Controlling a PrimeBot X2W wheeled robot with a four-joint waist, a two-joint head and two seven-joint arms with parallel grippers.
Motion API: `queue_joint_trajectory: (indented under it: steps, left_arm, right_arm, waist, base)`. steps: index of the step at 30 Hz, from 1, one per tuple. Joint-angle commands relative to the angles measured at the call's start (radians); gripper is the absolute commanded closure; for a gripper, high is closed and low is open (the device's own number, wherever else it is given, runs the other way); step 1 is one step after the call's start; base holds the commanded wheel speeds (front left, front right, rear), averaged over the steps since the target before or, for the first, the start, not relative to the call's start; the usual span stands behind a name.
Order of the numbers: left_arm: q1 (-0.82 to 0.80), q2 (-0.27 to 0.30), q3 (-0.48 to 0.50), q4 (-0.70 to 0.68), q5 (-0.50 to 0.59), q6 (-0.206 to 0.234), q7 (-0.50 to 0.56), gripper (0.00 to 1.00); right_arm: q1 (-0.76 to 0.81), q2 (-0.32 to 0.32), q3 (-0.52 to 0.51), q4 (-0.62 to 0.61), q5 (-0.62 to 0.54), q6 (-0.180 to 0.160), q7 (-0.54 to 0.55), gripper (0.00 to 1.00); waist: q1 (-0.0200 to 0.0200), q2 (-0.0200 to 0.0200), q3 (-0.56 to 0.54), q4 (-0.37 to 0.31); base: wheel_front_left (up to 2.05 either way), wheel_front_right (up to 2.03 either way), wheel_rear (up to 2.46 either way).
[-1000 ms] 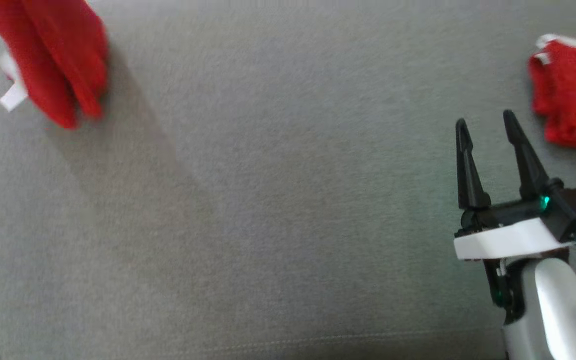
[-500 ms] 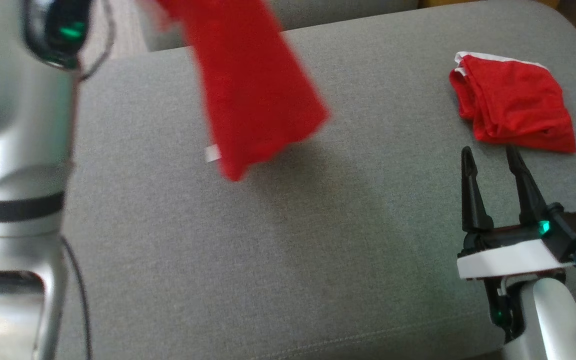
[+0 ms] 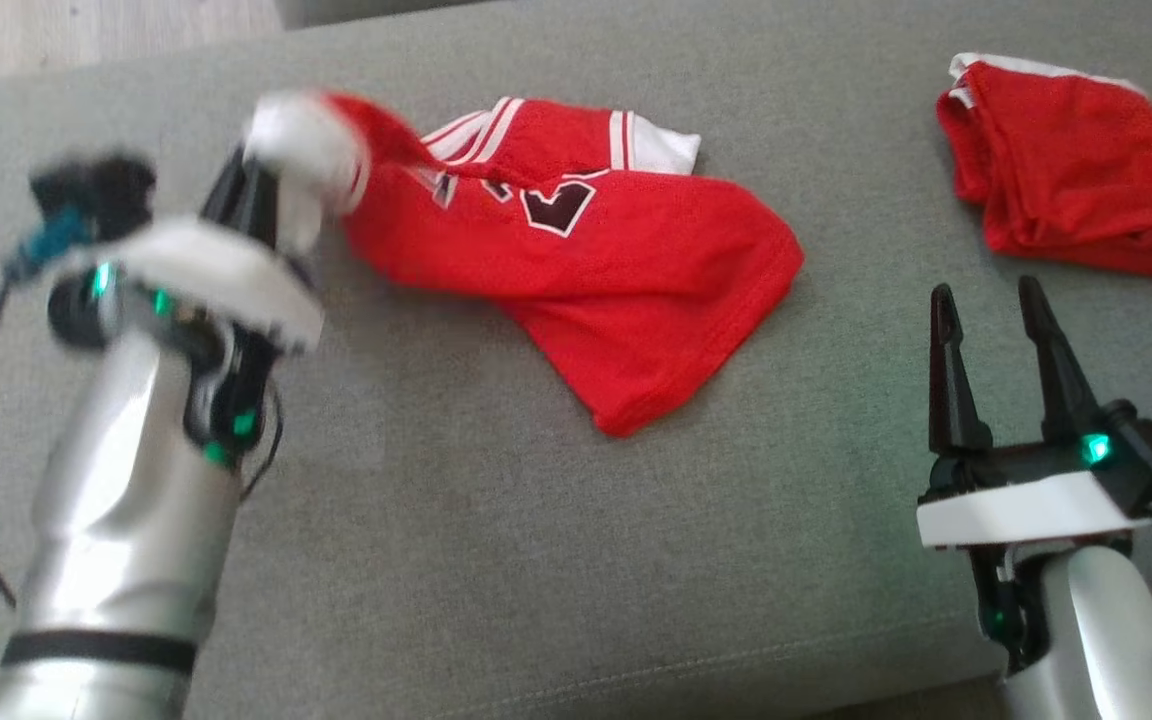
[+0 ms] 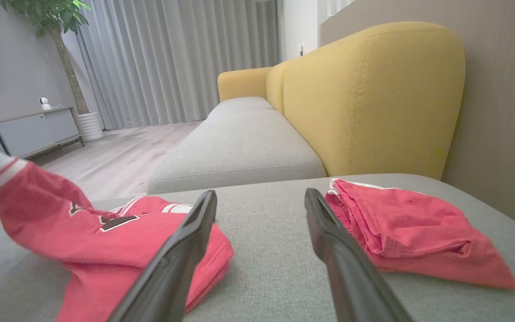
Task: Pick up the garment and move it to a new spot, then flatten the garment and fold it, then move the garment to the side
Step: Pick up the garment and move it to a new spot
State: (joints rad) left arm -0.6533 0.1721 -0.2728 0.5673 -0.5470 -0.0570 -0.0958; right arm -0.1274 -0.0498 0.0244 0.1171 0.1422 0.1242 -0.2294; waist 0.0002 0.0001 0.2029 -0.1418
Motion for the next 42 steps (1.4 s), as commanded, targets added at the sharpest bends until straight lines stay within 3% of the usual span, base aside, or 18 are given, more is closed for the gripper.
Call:
queue_joint_trajectory:
  steps: [1, 11, 12, 13, 14, 21, 28, 42]
  left_arm:
    - [-0.024, 0.042, 0.037, -0.007, 0.012, 0.007, -0.033, 1.0]
    - [0.05, 0.014, 0.055, 0.161, 0.003, 0.026, -0.133, 1.0]
    - [0.051, 0.008, 0.054, 0.172, 0.002, 0.024, -0.137, 0.83]
    - [0.052, 0.004, 0.052, 0.182, 0.003, 0.022, -0.141, 0.53]
    - [0.053, 0.0, 0.053, 0.19, 0.003, 0.021, -0.145, 0.0]
    - [0.06, -0.014, 0.067, 0.189, -0.002, -0.002, -0.162, 0.0]
    - [0.136, -0.017, 0.081, 0.052, 0.041, -0.026, -0.166, 0.0]
    - [0.445, -0.089, 0.147, -0.252, 0.176, 0.007, -0.166, 0.0]
  right_arm:
    - [-0.042, -0.001, 0.021, -0.027, 0.005, 0.007, -0.012, 0.0]
    - [-0.061, 0.0, 0.029, -0.004, 0.002, 0.007, -0.02, 0.0]
    - [-0.063, 0.0, 0.031, -0.002, 0.002, 0.007, -0.021, 0.0]
    - [-0.065, 0.0, 0.033, 0.0, 0.002, 0.007, -0.021, 0.0]
    - [-0.067, 0.0, 0.034, 0.001, 0.002, 0.007, -0.021, 0.0]
    - [-0.069, 0.0, 0.029, 0.011, -0.01, 0.007, -0.022, 0.0]
    - [-0.054, 0.0, 0.018, 0.023, -0.024, 0.007, -0.016, 0.0]
    - [0.03, 0.0, 0.02, 0.081, -0.04, 0.007, -0.006, 0.0]
  waist:
    - [-0.0002, -0.0001, 0.017, 0.004]
    - [-0.0002, -0.0001, 0.046, 0.038]
    - [-0.0002, -0.0001, 0.047, 0.041]
    - [-0.0002, -0.0001, 0.049, 0.044]
    - [-0.0002, -0.0001, 0.049, 0.048]
    - [-0.0002, -0.0001, 0.038, 0.075]
    - [-0.0002, -0.0001, -0.019, 0.121]
    - [-0.0002, -0.0001, -0.163, 0.178]
  base:
    - [0.0, 0.0, 0.0]
    - [0.0, 0.0, 0.0]
    - [0.0, 0.0, 0.0]
    - [0.0, 0.0, 0.0]
    - [0.0, 0.0, 0.0]
    - [0.0, 0.0, 0.0]
    - [0.0, 0.0, 0.0]
    - [0.0, 0.0, 0.0]
